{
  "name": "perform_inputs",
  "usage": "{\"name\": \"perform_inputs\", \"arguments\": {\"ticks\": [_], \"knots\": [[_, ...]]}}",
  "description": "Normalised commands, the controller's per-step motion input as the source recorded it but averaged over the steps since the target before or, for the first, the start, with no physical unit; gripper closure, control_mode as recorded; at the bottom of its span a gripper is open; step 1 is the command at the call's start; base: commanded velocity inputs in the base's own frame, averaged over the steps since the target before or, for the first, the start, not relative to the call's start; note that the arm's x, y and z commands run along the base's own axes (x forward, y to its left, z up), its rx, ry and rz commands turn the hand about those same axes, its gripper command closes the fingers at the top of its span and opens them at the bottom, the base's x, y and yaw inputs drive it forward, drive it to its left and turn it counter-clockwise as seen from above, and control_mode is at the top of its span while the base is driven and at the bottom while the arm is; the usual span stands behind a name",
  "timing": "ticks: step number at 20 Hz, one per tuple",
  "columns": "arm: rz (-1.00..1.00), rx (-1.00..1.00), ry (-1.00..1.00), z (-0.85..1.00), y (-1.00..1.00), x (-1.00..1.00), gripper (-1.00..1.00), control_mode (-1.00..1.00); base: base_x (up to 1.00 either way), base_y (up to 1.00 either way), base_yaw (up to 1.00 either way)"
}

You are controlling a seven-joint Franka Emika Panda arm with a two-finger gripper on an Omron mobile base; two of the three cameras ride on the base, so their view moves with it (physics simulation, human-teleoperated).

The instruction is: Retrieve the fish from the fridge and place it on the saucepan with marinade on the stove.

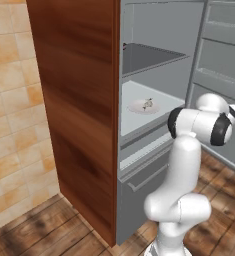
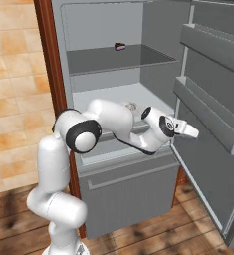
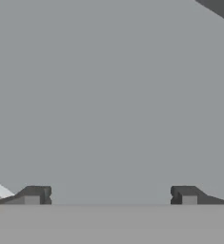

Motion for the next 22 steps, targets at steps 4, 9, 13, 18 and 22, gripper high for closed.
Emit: {"name": "perform_inputs", "arguments": {"ticks": [4,9,13,18,22], "knots": [[0.07,0.23,-0.21,0.00,-0.02,-0.13,-1.00,-1.00,0.00,0.00,0.00],[0.12,0.29,-0.16,0.00,0.19,0.11,-1.00,-1.00,0.00,0.00,0.00],[0.27,0.30,-0.19,0.01,0.17,0.22,-1.00,-1.00,0.00,0.00,0.00],[0.27,0.25,-0.23,0.37,0.03,0.04,-1.00,-1.00,0.00,0.00,0.00],[0.23,0.22,-0.20,0.46,-0.32,0.00,-1.00,-1.00,0.00,0.00,0.00]]}}
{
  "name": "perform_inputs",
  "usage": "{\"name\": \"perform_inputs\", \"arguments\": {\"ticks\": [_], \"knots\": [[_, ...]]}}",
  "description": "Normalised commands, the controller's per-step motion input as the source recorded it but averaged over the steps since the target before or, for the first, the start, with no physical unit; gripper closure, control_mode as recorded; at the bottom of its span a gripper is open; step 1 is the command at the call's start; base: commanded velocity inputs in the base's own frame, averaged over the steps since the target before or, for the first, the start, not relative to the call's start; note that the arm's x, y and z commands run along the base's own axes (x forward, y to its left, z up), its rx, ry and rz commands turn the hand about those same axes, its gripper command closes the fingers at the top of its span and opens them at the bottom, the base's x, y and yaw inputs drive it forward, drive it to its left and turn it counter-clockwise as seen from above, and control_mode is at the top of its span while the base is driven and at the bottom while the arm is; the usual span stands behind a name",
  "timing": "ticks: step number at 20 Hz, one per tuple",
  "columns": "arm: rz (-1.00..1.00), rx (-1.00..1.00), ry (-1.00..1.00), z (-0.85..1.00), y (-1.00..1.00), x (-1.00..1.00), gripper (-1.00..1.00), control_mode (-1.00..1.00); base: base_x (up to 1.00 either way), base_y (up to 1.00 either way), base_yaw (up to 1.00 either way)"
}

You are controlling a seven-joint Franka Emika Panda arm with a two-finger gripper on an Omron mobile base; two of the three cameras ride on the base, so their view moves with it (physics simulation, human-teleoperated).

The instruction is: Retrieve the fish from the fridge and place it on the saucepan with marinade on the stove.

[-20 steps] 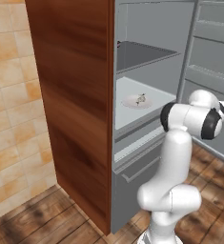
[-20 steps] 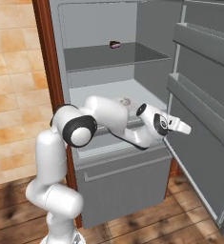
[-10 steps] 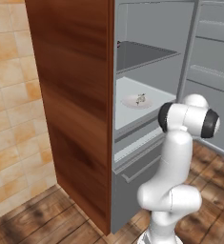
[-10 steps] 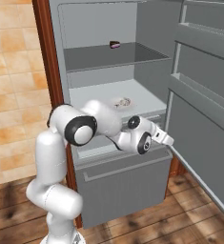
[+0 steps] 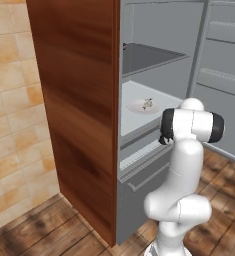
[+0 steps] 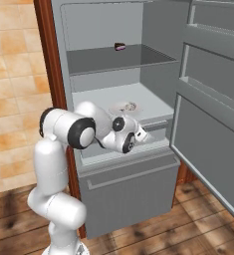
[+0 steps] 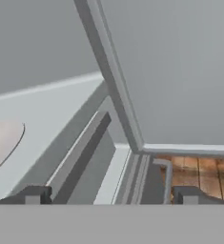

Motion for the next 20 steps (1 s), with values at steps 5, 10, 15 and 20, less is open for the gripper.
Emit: {"name": "perform_inputs", "arguments": {"ticks": [5,10,15,20], "knots": [[0.12,0.18,-0.16,0.66,-0.48,-0.01,-1.00,-1.00,0.00,0.00,0.00],[0.03,0.13,-0.15,0.89,-0.52,-0.12,-1.00,-1.00,0.00,0.00,0.00],[0.00,0.14,-0.11,1.00,-0.53,-0.09,-1.00,-1.00,0.00,0.00,0.00],[0.00,0.15,-0.11,1.00,-0.49,-0.15,-1.00,-1.00,0.00,0.00,0.00]]}}
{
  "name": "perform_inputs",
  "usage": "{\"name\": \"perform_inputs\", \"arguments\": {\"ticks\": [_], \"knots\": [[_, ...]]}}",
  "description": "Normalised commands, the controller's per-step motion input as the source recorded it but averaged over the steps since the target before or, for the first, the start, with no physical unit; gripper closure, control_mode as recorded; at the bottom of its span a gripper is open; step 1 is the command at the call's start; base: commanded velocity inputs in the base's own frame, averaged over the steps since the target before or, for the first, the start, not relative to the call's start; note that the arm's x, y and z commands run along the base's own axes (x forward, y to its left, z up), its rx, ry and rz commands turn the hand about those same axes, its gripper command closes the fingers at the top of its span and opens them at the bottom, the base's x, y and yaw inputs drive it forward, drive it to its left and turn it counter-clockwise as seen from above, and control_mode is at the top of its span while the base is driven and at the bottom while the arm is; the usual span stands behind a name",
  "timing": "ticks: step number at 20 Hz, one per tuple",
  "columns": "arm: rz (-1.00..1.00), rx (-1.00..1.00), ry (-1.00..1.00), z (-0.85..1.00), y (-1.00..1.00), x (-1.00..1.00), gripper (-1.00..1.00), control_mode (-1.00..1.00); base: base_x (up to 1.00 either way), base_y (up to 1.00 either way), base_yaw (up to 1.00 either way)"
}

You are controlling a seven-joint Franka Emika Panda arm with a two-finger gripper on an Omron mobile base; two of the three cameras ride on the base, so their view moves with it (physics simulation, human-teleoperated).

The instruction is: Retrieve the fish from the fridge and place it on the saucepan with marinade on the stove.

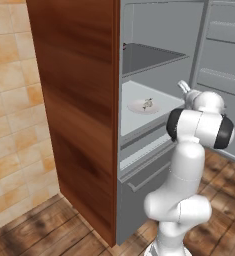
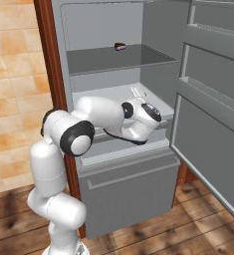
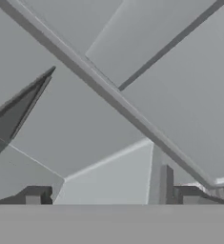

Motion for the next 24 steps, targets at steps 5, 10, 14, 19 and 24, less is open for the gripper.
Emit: {"name": "perform_inputs", "arguments": {"ticks": [5,10,14,19,24], "knots": [[0.00,0.16,-0.07,1.00,-0.33,-0.19,-1.00,-1.00,0.00,0.00,0.00],[0.00,0.15,-0.02,0.91,-0.22,-0.29,-1.00,-1.00,0.00,0.00,0.00],[0.02,0.15,-0.01,0.90,-0.05,-0.22,-1.00,-1.00,0.00,0.00,0.00],[0.06,0.16,-0.08,0.97,0.00,-0.11,-1.00,-1.00,0.00,0.00,0.00],[0.04,0.11,-0.05,0.98,0.00,-0.05,-1.00,-1.00,0.00,0.00,0.00]]}}
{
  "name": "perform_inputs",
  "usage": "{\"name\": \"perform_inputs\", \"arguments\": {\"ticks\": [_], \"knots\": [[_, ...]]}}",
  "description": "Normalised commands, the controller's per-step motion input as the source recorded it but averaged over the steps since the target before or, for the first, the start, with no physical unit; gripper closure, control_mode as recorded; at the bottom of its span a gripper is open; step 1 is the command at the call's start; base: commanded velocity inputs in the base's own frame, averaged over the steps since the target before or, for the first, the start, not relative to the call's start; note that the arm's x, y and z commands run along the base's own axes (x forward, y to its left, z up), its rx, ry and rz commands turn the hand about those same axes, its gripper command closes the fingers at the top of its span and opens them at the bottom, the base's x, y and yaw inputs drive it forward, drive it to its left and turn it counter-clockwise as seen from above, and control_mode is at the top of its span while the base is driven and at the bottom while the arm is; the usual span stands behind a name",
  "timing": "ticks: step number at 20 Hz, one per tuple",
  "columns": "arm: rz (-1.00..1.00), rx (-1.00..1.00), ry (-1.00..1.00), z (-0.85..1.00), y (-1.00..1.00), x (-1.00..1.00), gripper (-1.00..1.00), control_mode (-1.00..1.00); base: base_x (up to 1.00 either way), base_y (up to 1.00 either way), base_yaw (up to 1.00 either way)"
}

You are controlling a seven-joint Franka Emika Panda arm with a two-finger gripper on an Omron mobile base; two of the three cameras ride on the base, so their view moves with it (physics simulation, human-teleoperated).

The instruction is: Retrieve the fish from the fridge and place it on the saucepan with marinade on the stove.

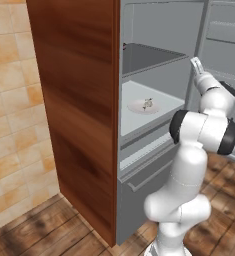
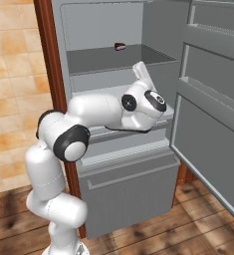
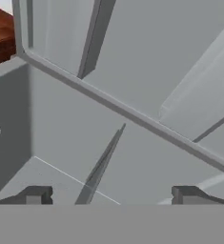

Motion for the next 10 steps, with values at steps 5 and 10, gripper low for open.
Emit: {"name": "perform_inputs", "arguments": {"ticks": [5,10], "knots": [[0.01,0.04,-0.02,1.00,-0.03,-0.13,-1.00,-1.00,0.00,0.00,0.00],[0.00,0.04,-0.02,1.00,-0.10,-0.21,-1.00,-1.00,0.00,0.00,0.00]]}}
